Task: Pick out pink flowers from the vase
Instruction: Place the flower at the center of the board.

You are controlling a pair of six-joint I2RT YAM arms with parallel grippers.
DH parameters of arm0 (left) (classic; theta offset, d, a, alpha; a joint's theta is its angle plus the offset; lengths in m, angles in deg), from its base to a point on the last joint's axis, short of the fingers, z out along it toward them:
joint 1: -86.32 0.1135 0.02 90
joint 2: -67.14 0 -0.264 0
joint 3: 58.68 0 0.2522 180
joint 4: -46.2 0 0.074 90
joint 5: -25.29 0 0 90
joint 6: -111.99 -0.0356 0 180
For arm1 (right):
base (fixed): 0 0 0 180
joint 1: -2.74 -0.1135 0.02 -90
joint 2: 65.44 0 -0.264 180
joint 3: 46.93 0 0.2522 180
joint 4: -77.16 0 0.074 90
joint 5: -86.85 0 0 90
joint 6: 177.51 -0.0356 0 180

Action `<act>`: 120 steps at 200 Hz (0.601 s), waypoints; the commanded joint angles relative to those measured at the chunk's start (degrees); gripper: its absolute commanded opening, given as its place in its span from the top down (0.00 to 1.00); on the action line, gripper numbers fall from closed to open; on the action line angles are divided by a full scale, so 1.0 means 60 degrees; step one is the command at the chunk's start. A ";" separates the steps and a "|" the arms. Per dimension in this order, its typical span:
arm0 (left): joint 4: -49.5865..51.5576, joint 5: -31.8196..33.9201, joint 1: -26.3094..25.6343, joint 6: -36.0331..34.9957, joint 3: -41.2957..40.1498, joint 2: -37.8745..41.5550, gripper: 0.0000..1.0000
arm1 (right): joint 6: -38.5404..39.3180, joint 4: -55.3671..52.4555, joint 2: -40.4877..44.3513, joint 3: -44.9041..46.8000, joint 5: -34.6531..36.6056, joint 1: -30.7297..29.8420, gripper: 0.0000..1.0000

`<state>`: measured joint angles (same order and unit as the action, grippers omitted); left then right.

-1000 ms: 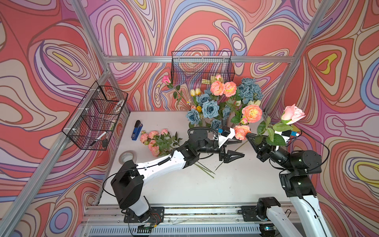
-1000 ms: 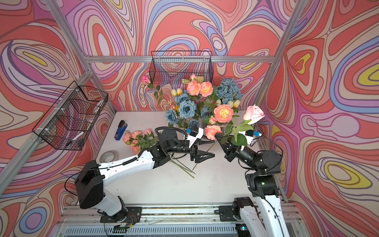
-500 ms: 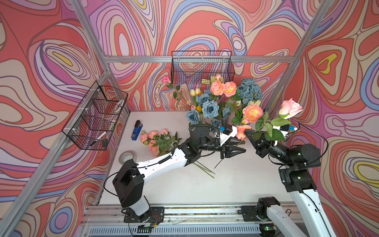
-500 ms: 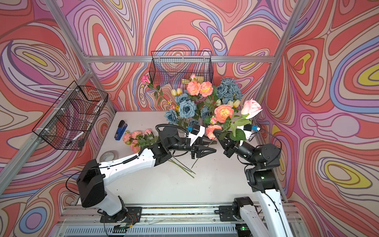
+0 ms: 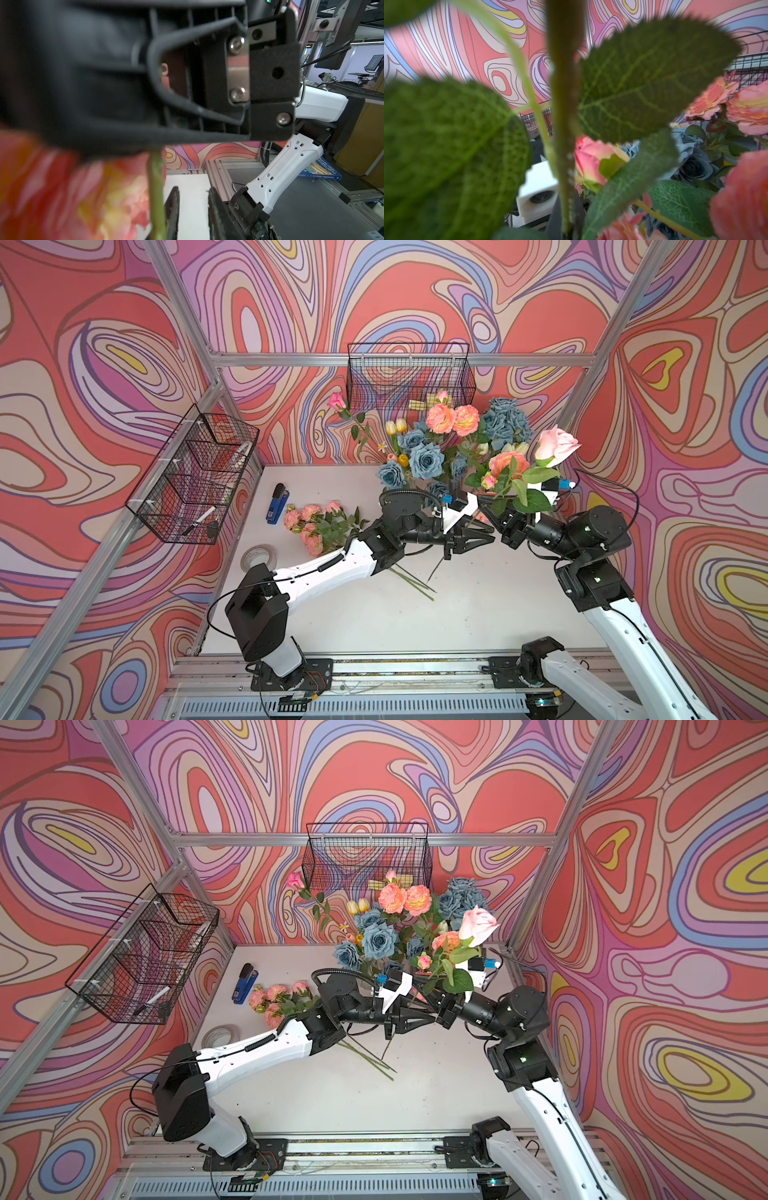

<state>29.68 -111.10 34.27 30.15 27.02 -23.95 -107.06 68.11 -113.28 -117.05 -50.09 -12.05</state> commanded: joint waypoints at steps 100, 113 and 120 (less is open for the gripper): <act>0.0070 0.0057 0.0499 -0.0329 -0.0882 0.1324 0.79 | 0.1267 -0.1063 -0.0686 -0.0756 0.0644 -0.0881 1.00; -0.0015 0.0045 0.0516 -0.0306 -0.0885 0.1325 0.81 | 0.1431 -0.1243 -0.0718 -0.0828 0.0788 -0.1027 1.00; -0.0048 0.0049 0.0526 -0.0273 -0.0879 0.1325 0.82 | 0.1503 -0.1329 -0.0737 -0.0853 0.0843 -0.1089 1.00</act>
<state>31.93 -109.04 37.44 29.06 21.27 -17.24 -100.98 63.15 -117.08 -120.75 -47.90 -17.18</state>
